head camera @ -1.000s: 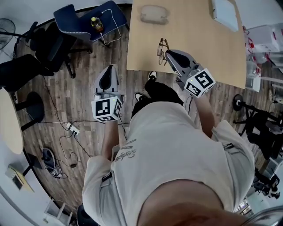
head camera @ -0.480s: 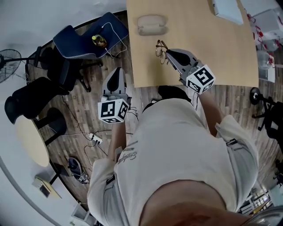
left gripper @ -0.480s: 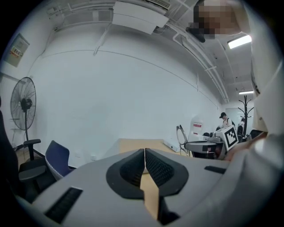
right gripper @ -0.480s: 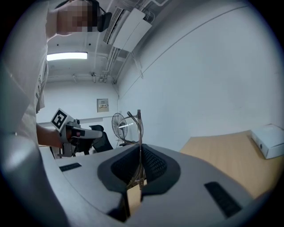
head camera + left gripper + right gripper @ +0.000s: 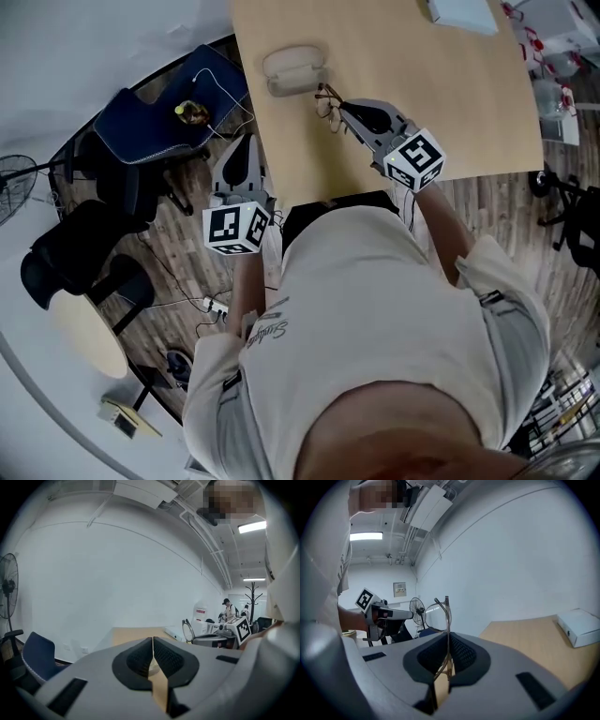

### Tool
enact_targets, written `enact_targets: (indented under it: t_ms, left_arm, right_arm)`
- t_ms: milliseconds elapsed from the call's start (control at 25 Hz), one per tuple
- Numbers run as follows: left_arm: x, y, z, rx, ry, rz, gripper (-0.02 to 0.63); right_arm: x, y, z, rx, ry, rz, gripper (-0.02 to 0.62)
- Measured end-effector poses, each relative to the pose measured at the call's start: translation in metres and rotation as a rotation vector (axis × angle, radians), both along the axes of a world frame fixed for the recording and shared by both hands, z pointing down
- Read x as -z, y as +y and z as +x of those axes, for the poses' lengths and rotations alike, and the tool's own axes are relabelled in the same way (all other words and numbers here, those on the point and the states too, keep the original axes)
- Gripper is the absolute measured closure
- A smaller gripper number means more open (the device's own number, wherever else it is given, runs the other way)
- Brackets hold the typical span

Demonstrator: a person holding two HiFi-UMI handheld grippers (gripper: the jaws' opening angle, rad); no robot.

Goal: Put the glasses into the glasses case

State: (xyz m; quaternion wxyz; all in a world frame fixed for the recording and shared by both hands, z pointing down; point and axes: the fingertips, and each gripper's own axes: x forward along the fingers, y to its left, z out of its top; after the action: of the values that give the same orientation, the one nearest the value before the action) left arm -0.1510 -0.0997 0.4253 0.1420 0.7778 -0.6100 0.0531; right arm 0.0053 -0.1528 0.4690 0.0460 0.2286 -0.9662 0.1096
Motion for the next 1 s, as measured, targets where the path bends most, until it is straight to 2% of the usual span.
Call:
enact_targets:
  t_ms: [320,480,760,1000]
  left_arm:
    - [-0.015,-0.015,-0.025,-0.065,-0.037,-0.007,0.589]
    - [-0.032,-0.023,-0.042,-0.104,-0.040,-0.041,0.589]
    - [-0.040,-0.043,-0.048,-0.104,-0.051,-0.033,0.589]
    - [-0.039,-0.050,-0.042,-0.114,-0.043,-0.049,0.589]
  right_arm:
    - [-0.006,-0.020,-0.026,-0.025,0.049,-0.001,0.588]
    - [-0.012,-0.033,-0.038,-0.041,0.103,0.010,0.588]
    - [-0.033,-0.050,-0.050,0.063,0.306,0.105,0.588]
    - [-0.048,-0.064,-0.056,0.153,0.414,0.142,0.588]
